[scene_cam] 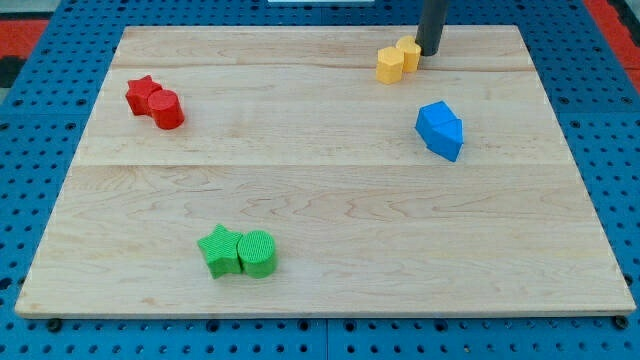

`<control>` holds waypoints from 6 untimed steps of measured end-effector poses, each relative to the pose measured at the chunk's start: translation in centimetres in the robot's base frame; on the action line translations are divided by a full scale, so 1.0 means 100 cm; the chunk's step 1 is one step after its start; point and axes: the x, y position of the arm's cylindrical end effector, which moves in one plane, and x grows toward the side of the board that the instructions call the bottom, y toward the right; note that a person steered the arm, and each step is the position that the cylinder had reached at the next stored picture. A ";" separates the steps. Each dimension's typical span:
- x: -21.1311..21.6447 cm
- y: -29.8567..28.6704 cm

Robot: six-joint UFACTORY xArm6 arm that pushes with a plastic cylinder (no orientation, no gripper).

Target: Separate the yellow blocks to from each other

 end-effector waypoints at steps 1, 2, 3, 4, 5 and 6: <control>0.004 -0.003; 0.013 -0.082; 0.006 -0.129; -0.015 -0.141; 0.008 -0.090; 0.005 -0.018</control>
